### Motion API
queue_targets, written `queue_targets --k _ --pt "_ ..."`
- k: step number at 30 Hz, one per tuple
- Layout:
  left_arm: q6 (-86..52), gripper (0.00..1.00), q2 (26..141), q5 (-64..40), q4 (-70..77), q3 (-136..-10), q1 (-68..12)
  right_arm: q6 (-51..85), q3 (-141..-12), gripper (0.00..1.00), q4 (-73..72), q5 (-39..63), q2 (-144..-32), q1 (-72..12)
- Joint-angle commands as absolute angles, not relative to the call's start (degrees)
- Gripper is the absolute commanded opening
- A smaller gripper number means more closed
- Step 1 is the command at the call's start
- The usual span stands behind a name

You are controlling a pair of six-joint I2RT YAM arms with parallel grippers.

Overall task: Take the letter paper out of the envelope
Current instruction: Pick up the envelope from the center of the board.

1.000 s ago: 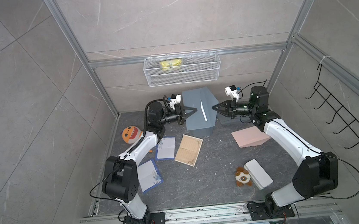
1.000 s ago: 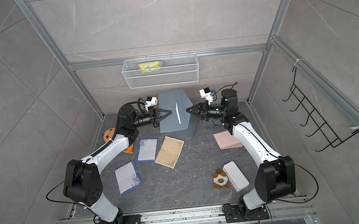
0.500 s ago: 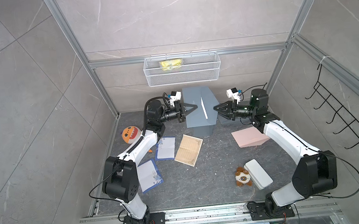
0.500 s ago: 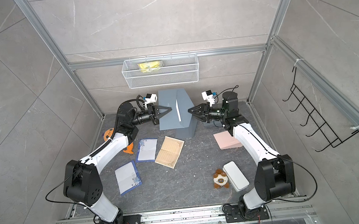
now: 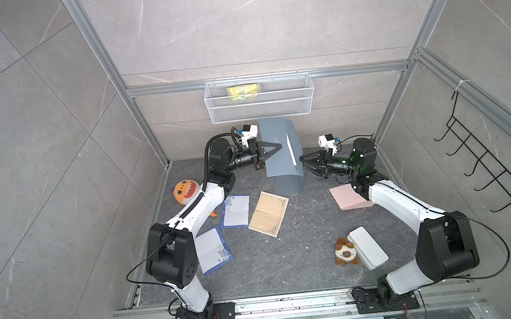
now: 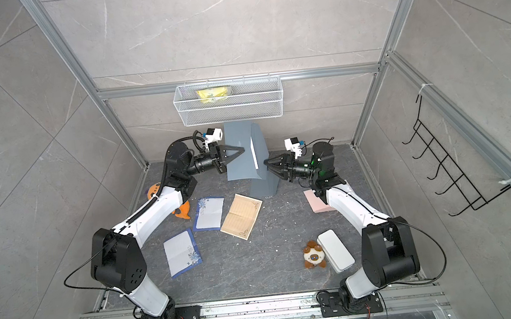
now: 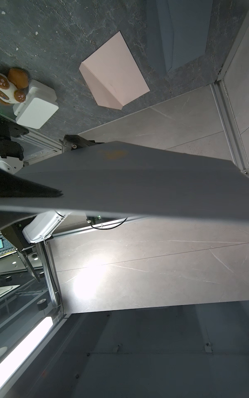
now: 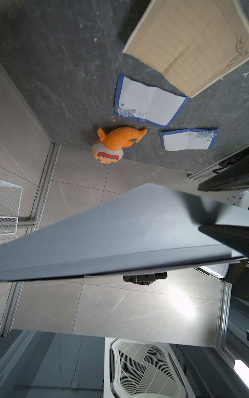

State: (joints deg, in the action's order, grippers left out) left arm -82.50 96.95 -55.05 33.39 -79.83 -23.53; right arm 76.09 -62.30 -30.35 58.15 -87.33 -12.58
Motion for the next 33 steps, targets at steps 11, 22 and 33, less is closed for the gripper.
queue_targets --k 11,22,33 --pt "-81.0 0.00 95.9 -54.7 33.3 -82.3 -24.1 80.8 -59.8 0.28 -38.1 54.9 -85.4 -16.4" --pt "-80.1 0.00 95.7 -54.9 32.4 -81.9 -24.2 84.0 -58.9 0.28 -43.1 53.0 -85.5 -19.0" --pt "-79.5 0.00 96.4 -55.2 32.0 -81.8 -24.1 86.4 -58.8 0.18 -45.9 52.0 -85.0 -19.3"
